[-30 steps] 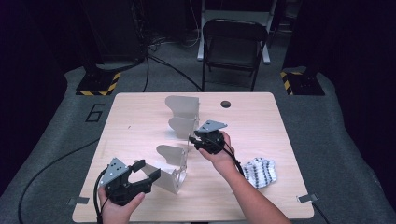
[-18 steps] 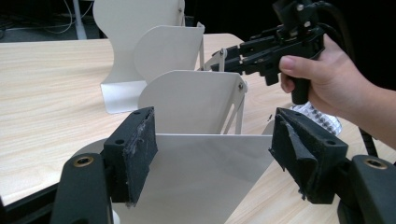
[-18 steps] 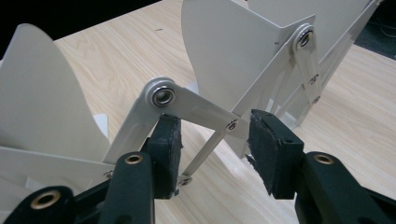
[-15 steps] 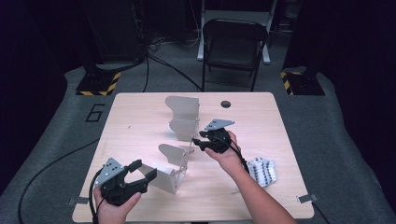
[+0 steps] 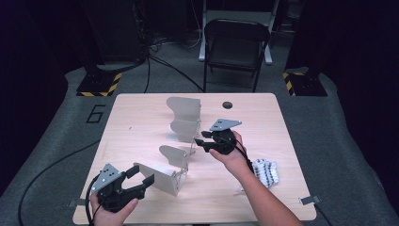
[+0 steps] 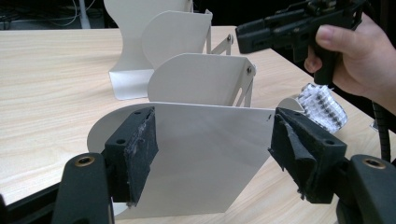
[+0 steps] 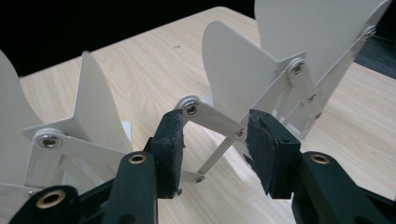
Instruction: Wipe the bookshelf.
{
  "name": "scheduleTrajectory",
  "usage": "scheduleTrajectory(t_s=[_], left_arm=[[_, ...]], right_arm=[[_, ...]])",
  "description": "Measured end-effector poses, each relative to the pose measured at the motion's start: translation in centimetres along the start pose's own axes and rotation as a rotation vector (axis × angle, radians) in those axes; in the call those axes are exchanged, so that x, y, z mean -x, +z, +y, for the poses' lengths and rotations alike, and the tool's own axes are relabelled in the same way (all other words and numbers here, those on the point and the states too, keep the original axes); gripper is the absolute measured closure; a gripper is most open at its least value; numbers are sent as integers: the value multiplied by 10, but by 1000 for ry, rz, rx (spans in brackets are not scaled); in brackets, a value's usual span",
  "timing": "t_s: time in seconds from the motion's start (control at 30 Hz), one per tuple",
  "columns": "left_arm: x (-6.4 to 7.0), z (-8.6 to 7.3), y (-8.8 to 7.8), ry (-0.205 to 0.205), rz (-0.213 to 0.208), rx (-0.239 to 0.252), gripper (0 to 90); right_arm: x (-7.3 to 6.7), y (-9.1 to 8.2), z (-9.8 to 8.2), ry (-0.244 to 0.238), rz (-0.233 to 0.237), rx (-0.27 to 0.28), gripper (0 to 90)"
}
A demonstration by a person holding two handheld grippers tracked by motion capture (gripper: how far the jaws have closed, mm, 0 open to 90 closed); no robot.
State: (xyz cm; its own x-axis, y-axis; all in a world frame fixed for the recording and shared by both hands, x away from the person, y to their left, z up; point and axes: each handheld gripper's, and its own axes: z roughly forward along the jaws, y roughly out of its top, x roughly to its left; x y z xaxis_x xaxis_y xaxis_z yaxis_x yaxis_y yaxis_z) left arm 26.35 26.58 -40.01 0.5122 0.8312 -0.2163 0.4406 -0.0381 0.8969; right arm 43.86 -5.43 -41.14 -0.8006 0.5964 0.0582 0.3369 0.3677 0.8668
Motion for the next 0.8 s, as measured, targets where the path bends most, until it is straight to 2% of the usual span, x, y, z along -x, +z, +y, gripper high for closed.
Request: scheduleTrajectory(t_s=[0.13, 0.3, 0.43, 0.8], left_arm=[[1, -2, 1, -3, -4, 1, 314], [5, -4, 5, -5, -11, 3, 314], [6, -4, 6, 3, -19, -4, 314], [6, -5, 10, 5, -22, -10, 314]], right_arm=[[6, -2, 4, 28, -19, 12, 557], [15, 7, 10, 59, -50, 34, 510], [20, 16, 12, 67, -71, 27, 476], [31, 43, 26, 38, -78, 14, 444]])
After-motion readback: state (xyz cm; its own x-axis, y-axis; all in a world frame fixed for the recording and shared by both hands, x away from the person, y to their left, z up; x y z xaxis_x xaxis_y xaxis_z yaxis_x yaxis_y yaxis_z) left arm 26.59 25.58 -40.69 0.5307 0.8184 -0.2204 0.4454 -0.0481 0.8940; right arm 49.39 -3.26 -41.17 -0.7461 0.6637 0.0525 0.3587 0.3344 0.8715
